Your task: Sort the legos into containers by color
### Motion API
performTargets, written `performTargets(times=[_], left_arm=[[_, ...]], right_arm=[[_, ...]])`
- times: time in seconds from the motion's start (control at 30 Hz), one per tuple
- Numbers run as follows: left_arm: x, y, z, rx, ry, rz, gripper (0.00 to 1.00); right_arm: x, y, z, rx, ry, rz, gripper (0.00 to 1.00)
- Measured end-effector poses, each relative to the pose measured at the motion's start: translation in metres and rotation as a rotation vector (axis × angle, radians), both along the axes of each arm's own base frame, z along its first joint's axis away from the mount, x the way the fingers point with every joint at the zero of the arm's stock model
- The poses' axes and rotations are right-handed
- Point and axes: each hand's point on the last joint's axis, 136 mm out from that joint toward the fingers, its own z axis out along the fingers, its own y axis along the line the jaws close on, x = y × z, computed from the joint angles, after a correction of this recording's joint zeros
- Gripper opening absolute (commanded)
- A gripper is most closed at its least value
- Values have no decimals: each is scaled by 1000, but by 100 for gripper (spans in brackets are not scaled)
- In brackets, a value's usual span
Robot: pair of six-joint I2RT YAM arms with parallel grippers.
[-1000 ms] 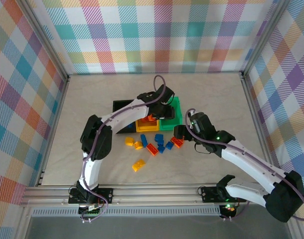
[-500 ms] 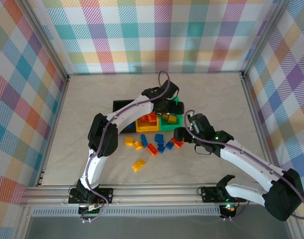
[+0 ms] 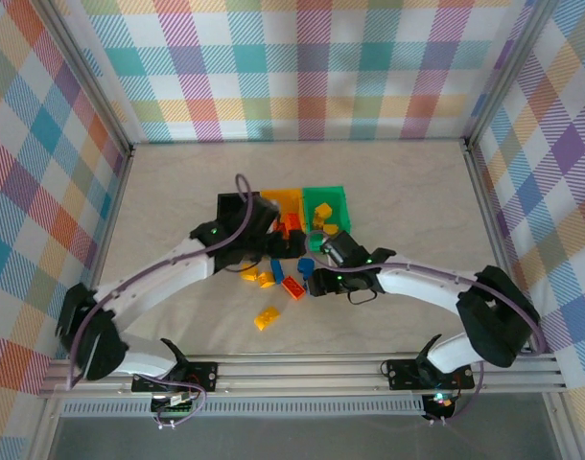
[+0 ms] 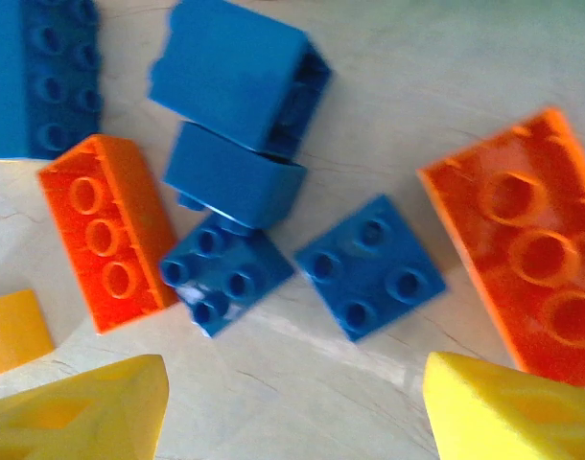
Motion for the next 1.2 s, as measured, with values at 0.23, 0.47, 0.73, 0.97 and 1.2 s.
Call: performTargets(times=[0.23,0.47,0.73,0.97,1.2], left_arm=[[-46,64,-10,-7,-37,101,100],[-70,96,-21,-7,-36,161,100],[-72,105,-23,1,-34,183,100],[-70,108,-23,1,-34,198,100],[-69,109,-23,1,-33,205,100]], right_arm=[[3,58,12,13,-49,147,60],[16,81,0,-38,-59,194,59],[24,83,-7,-123,-82,213,57],[5,83,-22,-213,-79,269,55],[3,79,-38,-290,-87,281,43]])
